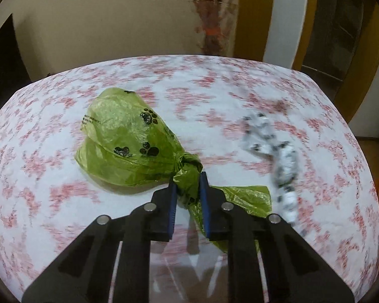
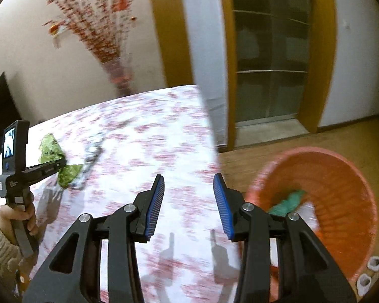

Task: Collect trash
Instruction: 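Grasp the lime-green paw-print bag with the left tool while the right tool grasps the patterned bag, then carry the lime-green and patterned bags over the orange basket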

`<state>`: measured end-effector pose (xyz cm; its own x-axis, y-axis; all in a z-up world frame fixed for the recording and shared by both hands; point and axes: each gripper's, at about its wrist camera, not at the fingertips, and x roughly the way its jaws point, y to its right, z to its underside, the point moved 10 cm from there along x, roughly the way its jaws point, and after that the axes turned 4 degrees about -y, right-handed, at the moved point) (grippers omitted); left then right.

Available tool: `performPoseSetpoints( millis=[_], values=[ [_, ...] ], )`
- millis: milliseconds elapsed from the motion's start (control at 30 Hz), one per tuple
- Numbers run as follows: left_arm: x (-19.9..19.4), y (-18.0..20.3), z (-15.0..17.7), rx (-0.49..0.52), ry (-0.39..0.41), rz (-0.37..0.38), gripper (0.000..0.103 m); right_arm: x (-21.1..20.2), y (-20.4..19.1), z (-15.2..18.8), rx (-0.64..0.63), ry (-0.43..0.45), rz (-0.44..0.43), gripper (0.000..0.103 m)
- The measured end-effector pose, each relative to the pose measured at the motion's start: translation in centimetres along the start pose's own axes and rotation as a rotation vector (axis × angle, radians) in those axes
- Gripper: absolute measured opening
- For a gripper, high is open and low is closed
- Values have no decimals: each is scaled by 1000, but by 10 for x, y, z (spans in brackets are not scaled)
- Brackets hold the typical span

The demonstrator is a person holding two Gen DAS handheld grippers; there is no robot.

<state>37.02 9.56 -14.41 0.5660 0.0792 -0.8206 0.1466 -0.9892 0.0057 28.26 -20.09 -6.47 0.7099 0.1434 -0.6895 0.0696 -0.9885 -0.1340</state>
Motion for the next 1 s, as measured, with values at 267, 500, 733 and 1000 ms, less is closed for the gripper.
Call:
performPoseSetpoints(
  millis=[267,500,733,1000],
  values=[
    [-11,-69,7,-38,10,-23,18,55,-93,-8,-11,-108,-173,37],
    [-16,-106,10,-55,25,-34,18,118,-169,-7,-29,-219,-216,29],
    [-18,-111,15,-46,27,-26,18,134,-178,-1,-98,-220,-121,7],
    [-40,-72,14,-4,58,32,18,94,-111,-4,-12,-161,-79,4]
  ],
)
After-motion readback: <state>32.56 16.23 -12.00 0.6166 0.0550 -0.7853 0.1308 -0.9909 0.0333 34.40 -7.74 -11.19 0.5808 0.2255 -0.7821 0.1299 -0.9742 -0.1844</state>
